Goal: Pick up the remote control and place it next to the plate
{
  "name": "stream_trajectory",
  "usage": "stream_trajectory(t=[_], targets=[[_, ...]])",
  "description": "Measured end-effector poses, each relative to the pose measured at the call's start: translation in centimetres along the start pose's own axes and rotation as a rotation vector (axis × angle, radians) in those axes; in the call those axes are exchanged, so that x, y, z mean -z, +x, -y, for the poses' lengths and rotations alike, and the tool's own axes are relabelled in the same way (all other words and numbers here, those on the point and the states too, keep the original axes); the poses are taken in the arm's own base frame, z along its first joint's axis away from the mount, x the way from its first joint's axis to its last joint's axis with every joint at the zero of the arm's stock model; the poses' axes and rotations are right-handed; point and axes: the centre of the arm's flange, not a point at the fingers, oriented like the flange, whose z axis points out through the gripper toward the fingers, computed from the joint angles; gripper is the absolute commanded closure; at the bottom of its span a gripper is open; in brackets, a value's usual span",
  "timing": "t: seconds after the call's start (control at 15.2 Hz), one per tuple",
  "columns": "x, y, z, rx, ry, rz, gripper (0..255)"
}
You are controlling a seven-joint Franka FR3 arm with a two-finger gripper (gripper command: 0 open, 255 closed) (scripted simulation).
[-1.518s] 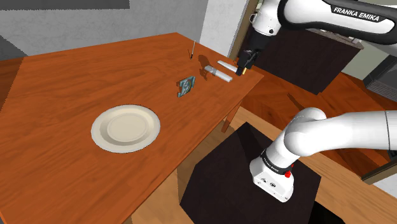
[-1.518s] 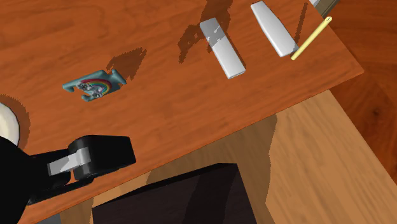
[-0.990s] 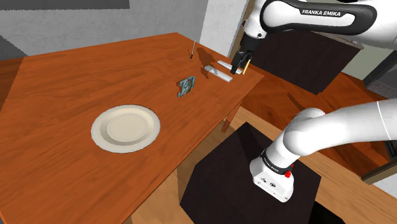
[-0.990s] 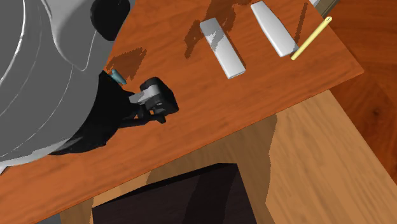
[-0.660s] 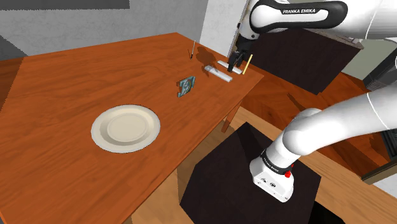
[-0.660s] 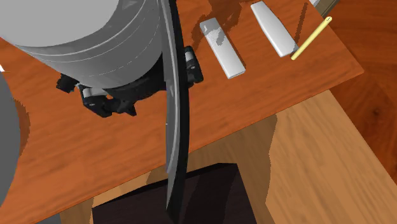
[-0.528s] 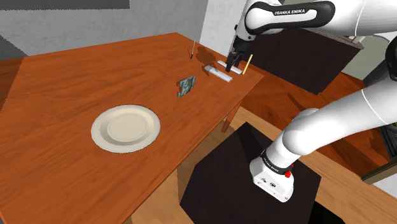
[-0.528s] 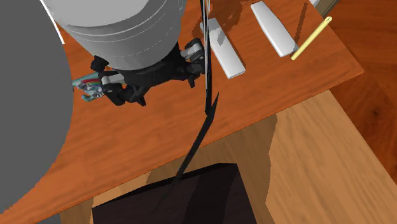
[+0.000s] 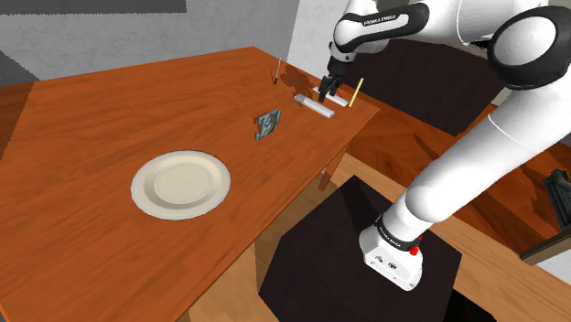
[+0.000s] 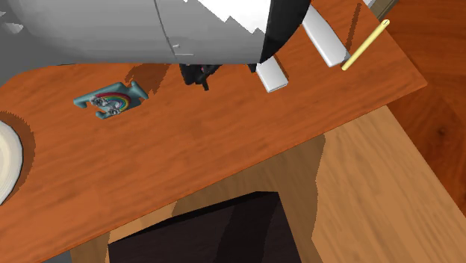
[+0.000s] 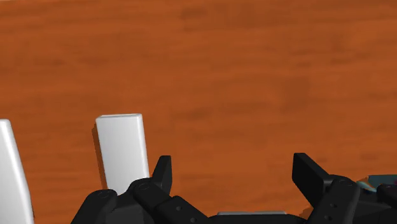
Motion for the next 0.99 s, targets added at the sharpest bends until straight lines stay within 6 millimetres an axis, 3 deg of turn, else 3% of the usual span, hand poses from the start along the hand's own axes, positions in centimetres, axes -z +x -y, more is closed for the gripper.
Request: stream_trajectory(t=[0.79,0.99], targets=[[-7.5,9.0,-11.1,0.020,0.007,0.024,0],[-8.9,9.8,-12.3,0.023,0.009,0.027,0]])
